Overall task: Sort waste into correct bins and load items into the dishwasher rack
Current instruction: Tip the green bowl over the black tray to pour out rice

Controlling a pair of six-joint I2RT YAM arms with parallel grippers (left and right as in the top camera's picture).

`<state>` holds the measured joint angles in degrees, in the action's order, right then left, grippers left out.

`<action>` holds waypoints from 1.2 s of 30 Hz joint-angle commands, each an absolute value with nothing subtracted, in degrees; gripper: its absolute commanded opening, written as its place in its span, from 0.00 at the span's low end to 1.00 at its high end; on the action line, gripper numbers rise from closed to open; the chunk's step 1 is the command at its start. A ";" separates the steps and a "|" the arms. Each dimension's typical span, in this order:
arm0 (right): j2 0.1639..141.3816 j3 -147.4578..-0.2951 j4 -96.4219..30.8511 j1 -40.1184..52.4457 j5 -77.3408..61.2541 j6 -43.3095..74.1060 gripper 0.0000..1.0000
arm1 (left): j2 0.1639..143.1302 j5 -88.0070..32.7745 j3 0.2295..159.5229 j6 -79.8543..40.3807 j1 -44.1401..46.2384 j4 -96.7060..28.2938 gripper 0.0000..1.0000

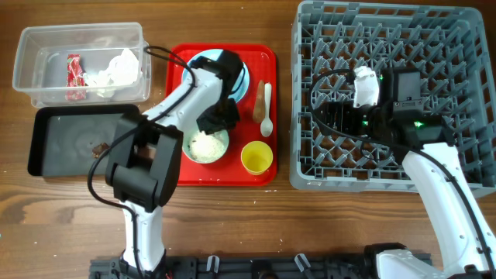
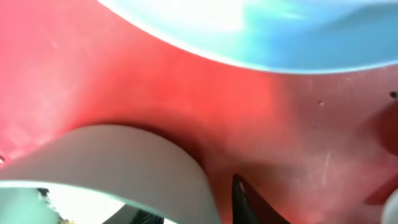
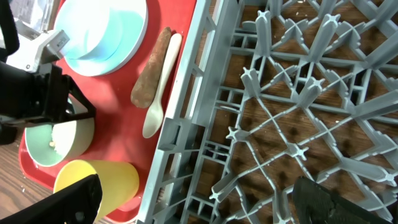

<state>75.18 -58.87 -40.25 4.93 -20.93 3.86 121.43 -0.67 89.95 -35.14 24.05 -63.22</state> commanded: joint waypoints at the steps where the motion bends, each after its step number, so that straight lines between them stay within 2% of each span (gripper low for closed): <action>1: 75.99 -59.18 -40.12 4.86 -20.53 4.64 1.00 | 119.57 -0.84 89.91 -31.70 23.79 -63.00 0.34; 6: 75.99 -59.18 -40.07 4.86 -20.53 4.67 1.00 | 119.63 -3.09 89.91 -31.94 25.39 -61.67 0.31; 7: 75.99 -59.18 -40.10 4.86 -20.53 4.64 1.00 | 119.63 -3.09 89.91 -31.94 25.67 -61.41 0.23; 8: 75.99 -59.18 -40.12 4.86 -20.53 4.64 1.00 | 119.63 -3.07 89.91 -31.94 25.87 -61.17 0.09; 9: 75.99 -59.18 -40.10 4.86 -20.53 4.62 1.00 | 119.63 -2.92 89.91 -31.94 25.89 -61.14 0.04; 16: 75.99 -59.18 -39.72 4.86 -20.53 4.67 1.00 | 118.45 -3.14 90.32 -31.66 25.58 -66.78 0.04; 21: 75.99 -59.18 -39.05 4.86 -20.53 4.67 1.00 | 110.69 -9.67 93.19 -23.66 21.87 -73.25 0.04; 27: 76.31 -59.18 -37.76 4.86 -20.56 4.69 1.00 | 98.80 -14.55 93.23 -14.57 7.88 -75.16 0.04; 36: 76.31 -59.18 -37.36 4.86 -20.53 6.07 1.00 | 102.00 -45.80 89.84 3.25 -21.65 -73.28 0.04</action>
<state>75.59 -58.87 -37.67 4.93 -20.93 4.34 99.68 -30.72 91.88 -4.93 -13.78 -74.26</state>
